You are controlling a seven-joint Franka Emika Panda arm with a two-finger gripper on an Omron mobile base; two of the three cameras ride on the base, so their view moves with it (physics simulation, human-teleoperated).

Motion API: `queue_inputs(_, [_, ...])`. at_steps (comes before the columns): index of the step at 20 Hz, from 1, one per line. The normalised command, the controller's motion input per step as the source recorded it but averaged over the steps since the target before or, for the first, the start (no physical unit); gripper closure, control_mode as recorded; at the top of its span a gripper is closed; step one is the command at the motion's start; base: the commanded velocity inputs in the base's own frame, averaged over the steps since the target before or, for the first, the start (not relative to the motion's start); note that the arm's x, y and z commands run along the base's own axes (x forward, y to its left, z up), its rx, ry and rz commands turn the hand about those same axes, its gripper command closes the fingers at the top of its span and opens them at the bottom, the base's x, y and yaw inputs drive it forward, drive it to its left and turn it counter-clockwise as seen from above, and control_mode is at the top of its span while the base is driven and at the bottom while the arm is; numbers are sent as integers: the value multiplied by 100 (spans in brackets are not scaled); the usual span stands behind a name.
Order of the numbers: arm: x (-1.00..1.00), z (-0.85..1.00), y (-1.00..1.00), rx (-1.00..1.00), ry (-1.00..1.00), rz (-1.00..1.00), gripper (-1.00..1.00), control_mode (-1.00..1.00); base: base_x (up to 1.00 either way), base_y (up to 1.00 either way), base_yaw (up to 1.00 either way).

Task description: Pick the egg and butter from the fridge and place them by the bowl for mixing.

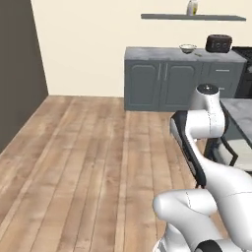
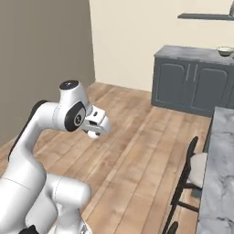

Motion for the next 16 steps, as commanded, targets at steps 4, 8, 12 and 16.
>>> queue_inputs(4, [0, 0, 0, 0, 0, 0, 100, 100, 100, 0, -43])
queue_inputs(8, [0, 0, 0, 0, 0, 0, 100, 100, 100, 18, -43])
queue_inputs(12, [0, 0, 0, 0, 0, 0, 100, 100, 100, 51, -43])
queue_inputs(16, [0, 0, 0, 0, 0, 0, 100, 100, 100, 73, -38])
